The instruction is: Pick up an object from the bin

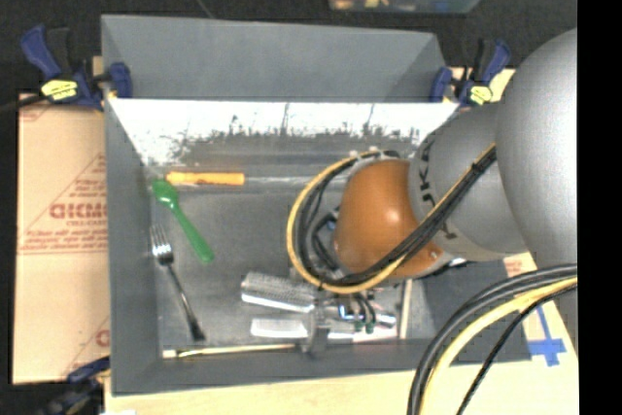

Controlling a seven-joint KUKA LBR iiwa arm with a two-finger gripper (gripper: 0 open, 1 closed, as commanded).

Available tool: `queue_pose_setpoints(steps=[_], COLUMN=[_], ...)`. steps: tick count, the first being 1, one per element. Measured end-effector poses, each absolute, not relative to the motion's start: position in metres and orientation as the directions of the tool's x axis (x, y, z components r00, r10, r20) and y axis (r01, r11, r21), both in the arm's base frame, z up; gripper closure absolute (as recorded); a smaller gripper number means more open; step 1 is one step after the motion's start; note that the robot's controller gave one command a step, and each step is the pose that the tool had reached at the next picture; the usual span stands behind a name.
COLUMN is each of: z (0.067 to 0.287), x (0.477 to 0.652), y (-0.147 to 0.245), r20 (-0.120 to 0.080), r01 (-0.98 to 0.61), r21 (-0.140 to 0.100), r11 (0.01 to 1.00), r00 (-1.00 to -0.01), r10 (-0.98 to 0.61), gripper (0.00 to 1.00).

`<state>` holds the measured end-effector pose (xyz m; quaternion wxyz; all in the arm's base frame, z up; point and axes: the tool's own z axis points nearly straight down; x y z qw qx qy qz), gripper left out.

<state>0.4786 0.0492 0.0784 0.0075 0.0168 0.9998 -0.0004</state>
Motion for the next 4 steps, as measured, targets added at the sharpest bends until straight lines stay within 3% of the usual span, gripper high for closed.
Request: queue_pose_setpoints(steps=[1, 2, 4], z=[0.071, 0.071, 0.072], x=[0.479, 0.473, 0.473], y=[0.089, 0.078, 0.078], r20=[-0.026, -0.017, -0.017], r01=[0.171, 0.03, 0.031], r21=[0.007, -0.001, -0.001], r11=[0.985, 1.0, 1.0], r00=[-0.985, -0.999, -0.999], r10=[0.171, 0.03, 0.031], gripper=[0.0, 1.0, 1.0])
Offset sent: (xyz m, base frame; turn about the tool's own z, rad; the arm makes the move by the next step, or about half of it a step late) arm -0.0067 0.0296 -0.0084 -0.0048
